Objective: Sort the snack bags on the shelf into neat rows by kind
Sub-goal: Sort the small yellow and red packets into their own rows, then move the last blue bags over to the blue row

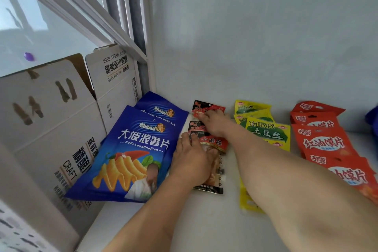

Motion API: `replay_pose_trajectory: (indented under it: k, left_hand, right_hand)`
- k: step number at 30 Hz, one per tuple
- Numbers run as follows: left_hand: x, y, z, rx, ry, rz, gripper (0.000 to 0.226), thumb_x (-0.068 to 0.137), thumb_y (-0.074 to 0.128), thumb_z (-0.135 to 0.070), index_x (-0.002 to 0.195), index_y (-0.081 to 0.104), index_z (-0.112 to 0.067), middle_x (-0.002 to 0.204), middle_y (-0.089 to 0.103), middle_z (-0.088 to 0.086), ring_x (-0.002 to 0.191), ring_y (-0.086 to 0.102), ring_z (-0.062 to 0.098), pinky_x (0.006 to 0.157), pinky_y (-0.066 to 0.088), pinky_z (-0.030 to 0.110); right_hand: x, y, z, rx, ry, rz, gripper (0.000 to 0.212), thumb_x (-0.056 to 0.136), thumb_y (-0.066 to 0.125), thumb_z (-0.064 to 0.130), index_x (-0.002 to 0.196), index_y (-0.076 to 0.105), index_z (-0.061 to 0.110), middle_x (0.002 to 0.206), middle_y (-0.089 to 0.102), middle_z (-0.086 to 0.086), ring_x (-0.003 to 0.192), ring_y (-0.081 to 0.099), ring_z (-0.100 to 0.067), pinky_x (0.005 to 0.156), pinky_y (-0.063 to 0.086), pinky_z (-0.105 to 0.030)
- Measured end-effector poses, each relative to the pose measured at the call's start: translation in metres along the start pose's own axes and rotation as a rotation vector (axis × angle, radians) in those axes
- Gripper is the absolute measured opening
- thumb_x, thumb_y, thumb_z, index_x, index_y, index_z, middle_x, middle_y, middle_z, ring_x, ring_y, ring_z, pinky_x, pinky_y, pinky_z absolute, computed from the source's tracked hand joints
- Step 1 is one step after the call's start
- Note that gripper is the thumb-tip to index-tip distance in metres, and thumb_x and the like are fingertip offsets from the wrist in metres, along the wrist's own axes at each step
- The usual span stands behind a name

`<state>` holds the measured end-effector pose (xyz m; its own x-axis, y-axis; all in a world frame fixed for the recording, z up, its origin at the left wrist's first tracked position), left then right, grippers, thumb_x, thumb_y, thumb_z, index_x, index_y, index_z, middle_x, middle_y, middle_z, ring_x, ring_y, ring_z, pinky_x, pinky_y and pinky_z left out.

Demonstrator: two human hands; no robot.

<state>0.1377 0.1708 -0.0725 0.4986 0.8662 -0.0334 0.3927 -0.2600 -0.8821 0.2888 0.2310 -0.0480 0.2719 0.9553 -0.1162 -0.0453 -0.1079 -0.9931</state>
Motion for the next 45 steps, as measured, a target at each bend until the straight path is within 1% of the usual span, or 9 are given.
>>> replay_pose_trajectory:
  k: [6, 16, 22, 25, 28, 31, 36, 40, 45]
  left_hand:
    - [-0.003, -0.001, -0.004, 0.0, 0.004, -0.022, 0.082, 0.101, 0.036, -0.056, 0.158, 0.003, -0.007, 0.166, -0.002, 0.014, 0.153, -0.001, 0.029, 0.123, 0.006, 0.04]
    - [-0.02, -0.012, -0.02, -0.016, 0.18, -0.363, 0.054, 0.103, 0.041, -0.027, 0.153, 0.032, -0.008, 0.165, 0.017, 0.011, 0.152, 0.013, 0.025, 0.123, 0.005, 0.03]
    - [-0.041, -0.048, -0.027, -0.349, 0.257, -0.622, 0.032, 0.102, 0.051, -0.019, 0.13, 0.063, -0.014, 0.145, 0.049, -0.004, 0.132, 0.044, 0.01, 0.104, 0.028, 0.012]
    - [-0.041, -0.079, 0.004, -0.242, 0.112, -0.725, 0.035, 0.1, 0.052, -0.016, 0.133, 0.059, -0.012, 0.144, 0.051, 0.003, 0.132, 0.043, 0.019, 0.106, 0.031, 0.022]
    - [-0.033, -0.103, 0.055, -0.021, -0.156, -0.561, 0.045, 0.097, 0.05, -0.016, 0.141, 0.048, -0.006, 0.142, 0.05, 0.015, 0.13, 0.044, 0.031, 0.11, 0.033, 0.04]
    - [-0.027, -0.107, 0.084, -0.071, -0.328, -0.419, 0.045, 0.093, 0.053, -0.02, 0.134, 0.048, -0.002, 0.134, 0.054, 0.018, 0.122, 0.051, 0.035, 0.104, 0.043, 0.048]
    - [-0.016, -0.094, 0.091, -0.14, -0.372, -0.339, 0.071, 0.083, 0.073, -0.038, 0.142, 0.044, -0.01, 0.138, 0.052, 0.013, 0.123, 0.053, 0.033, 0.102, 0.047, 0.05]
    - [-0.016, -0.091, 0.096, -0.169, -0.356, -0.296, 0.08, 0.075, 0.077, -0.048, 0.142, 0.045, -0.021, 0.134, 0.058, 0.011, 0.119, 0.056, 0.033, 0.099, 0.049, 0.051]
    - [-0.013, -0.091, 0.095, -0.157, -0.377, -0.17, 0.098, 0.067, 0.079, -0.061, 0.146, 0.04, -0.019, 0.14, 0.055, 0.011, 0.125, 0.053, 0.034, 0.103, 0.046, 0.051]
  right_hand:
    - [0.002, 0.006, 0.001, -0.056, 0.005, 0.013, 0.058, 0.1, 0.042, 0.043, 0.153, 0.019, 0.043, 0.156, 0.027, -0.012, 0.14, 0.026, -0.043, 0.112, 0.028, -0.059]
    - [-0.004, -0.012, 0.005, 0.129, -0.011, -0.07, 0.043, 0.107, 0.026, 0.027, 0.148, 0.038, 0.02, 0.146, 0.046, -0.017, 0.132, 0.043, -0.036, 0.109, 0.037, -0.048]
    - [-0.009, -0.02, 0.01, 0.157, -0.045, -0.088, 0.044, 0.104, 0.024, 0.04, 0.134, 0.047, 0.018, 0.135, 0.053, -0.019, 0.124, 0.05, -0.039, 0.102, 0.042, -0.051]
    - [-0.018, -0.031, 0.019, 0.184, -0.024, -0.238, 0.041, 0.104, 0.023, 0.035, 0.128, 0.05, 0.015, 0.129, 0.054, -0.022, 0.119, 0.05, -0.042, 0.099, 0.042, -0.053]
    - [-0.036, -0.045, 0.032, 0.206, -0.071, -0.387, 0.037, 0.105, 0.027, 0.029, 0.129, 0.05, 0.014, 0.125, 0.056, -0.021, 0.114, 0.049, -0.041, 0.096, 0.04, -0.05]
    - [-0.055, -0.051, 0.047, 0.355, -0.083, -0.416, 0.047, 0.105, 0.028, 0.041, 0.134, 0.052, 0.012, 0.129, 0.056, -0.019, 0.118, 0.049, -0.039, 0.097, 0.039, -0.047]
    - [-0.103, -0.04, 0.075, 0.527, -0.028, -0.256, 0.064, 0.096, 0.035, 0.064, 0.13, 0.052, 0.013, 0.123, 0.062, -0.012, 0.109, 0.06, -0.031, 0.081, 0.047, -0.035]
    - [-0.139, -0.021, 0.091, 0.477, 0.008, -0.114, 0.056, 0.093, 0.04, 0.067, 0.12, 0.057, 0.02, 0.111, 0.067, -0.003, 0.095, 0.064, -0.024, 0.084, 0.054, -0.039]
    - [-0.154, -0.003, 0.116, 0.453, 0.094, -0.071, 0.054, 0.093, 0.044, 0.062, 0.125, 0.054, 0.019, 0.119, 0.065, -0.005, 0.103, 0.062, -0.026, 0.088, 0.051, -0.039]
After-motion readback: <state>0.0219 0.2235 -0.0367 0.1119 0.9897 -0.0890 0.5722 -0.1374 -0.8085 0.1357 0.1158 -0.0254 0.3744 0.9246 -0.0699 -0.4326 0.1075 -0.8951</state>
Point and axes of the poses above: each hand's wrist, its own x-axis towards the middle knuckle, its own y-axis out of the palm, z = x × y, the point moved 2 cm from there along x, towards the middle knuckle
